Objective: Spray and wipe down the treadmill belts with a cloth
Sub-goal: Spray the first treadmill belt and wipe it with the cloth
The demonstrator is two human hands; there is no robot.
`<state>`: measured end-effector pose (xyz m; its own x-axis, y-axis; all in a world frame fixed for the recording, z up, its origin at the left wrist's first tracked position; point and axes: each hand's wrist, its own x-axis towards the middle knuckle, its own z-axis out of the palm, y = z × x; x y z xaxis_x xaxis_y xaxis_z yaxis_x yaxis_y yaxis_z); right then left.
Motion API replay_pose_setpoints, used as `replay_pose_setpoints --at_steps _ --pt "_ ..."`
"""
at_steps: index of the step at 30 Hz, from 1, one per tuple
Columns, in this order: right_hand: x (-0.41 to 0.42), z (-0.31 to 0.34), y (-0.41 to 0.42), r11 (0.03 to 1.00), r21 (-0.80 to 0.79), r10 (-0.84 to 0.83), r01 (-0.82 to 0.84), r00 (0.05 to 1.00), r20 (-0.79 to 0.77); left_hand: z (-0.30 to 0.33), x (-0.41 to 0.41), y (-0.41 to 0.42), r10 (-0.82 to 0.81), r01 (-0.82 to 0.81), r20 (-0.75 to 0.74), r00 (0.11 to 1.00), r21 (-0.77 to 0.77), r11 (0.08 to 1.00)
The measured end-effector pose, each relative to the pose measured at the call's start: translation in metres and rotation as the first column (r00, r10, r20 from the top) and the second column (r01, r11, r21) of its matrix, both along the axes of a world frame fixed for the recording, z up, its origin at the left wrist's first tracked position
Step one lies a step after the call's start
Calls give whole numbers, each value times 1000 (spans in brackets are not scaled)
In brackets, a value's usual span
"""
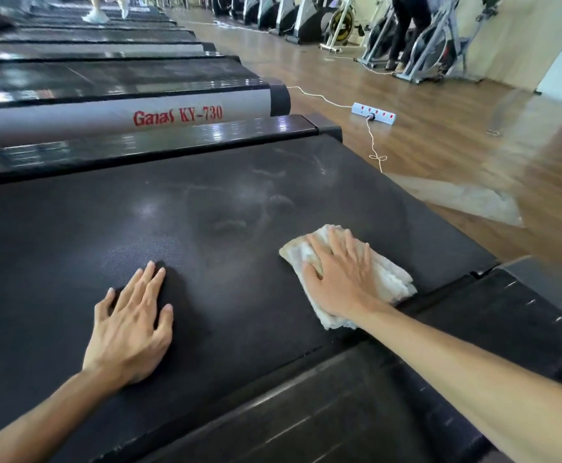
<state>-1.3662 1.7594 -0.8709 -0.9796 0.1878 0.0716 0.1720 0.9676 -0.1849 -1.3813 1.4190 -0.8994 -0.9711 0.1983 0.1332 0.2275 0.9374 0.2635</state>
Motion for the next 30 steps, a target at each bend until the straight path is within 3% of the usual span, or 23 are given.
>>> replay_pose_setpoints --at_steps 4,7,10,15,18,21,23,26,30 --pt "26 -7 -65 930 -43 367 -365 930 20 0 -1 0 4 -3 -8 1000 14 1000" --pt "25 -5 -53 897 -21 442 -442 897 21 2 -3 0 11 -11 -7 1000 40 999" --pt "-4 -4 -36 932 -13 362 -362 932 9 3 -4 0 10 -9 -7 1000 54 998" --pt "-72 -7 -43 996 -14 90 -90 996 -18 3 -6 3 8 -7 -17 1000 24 1000" --pt "-88 -1 -85 979 -8 204 -205 979 -21 2 -5 4 9 -9 -16 1000 32 999" --pt "-51 3 -113 895 -32 444 -444 896 -31 3 -9 1 22 -21 -8 1000 92 996" --pt "-19 3 -99 854 -76 513 -514 858 -35 8 -20 -1 49 -46 -19 999 137 989" --pt "-25 2 -59 897 -35 441 -442 897 -11 15 -48 -10 73 -68 -24 997 150 986" --pt "-105 5 -60 982 18 186 -186 983 -9 20 -100 -25 68 -68 0 998 76 995"
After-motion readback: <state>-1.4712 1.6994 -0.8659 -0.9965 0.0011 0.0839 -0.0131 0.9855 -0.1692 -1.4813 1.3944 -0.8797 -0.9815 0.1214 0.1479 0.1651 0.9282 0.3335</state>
